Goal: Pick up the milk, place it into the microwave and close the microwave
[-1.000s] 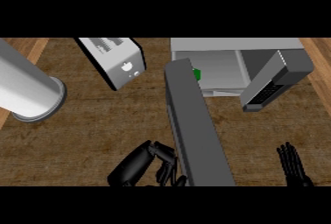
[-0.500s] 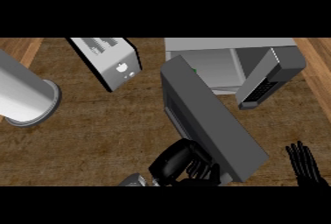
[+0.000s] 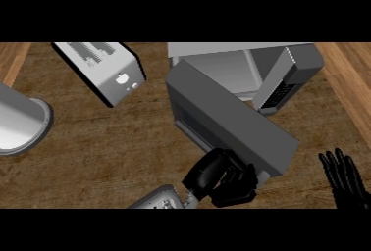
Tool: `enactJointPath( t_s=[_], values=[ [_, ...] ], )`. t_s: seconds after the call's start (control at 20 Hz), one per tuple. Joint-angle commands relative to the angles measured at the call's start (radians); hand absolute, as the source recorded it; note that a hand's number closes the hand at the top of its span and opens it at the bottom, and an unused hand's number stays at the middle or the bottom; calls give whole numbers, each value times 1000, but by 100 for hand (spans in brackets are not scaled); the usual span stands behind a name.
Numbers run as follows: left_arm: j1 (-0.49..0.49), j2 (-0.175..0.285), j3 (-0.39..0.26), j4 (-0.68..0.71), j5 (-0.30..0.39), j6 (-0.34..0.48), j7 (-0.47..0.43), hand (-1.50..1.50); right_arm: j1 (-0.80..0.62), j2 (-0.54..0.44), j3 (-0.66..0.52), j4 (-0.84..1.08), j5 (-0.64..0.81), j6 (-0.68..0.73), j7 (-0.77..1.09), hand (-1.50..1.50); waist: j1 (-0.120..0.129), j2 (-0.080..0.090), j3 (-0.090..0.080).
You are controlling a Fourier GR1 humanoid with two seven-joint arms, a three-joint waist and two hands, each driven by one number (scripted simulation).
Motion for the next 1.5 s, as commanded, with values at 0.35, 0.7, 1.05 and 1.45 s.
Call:
enactJointPath(
  t_s=[0.35,0.7,1.05,1.45],
  values=[
    [-157,0,36,138,221,196,-157,-150,4,-59,45,-171,-89,86,56,-150,-95,29,-1],
    [-253,0,132,245,327,283,-202,150,24,-90,72,-272,-152,109,122,-150,-137,42,-2],
    [-344,0,203,313,437,279,-275,150,30,-105,93,-339,-201,117,167,-150,-178,61,-2],
    [-427,0,253,419,511,267,-324,150,52,-141,81,-396,-259,131,205,-150,-221,69,1]
  ],
)
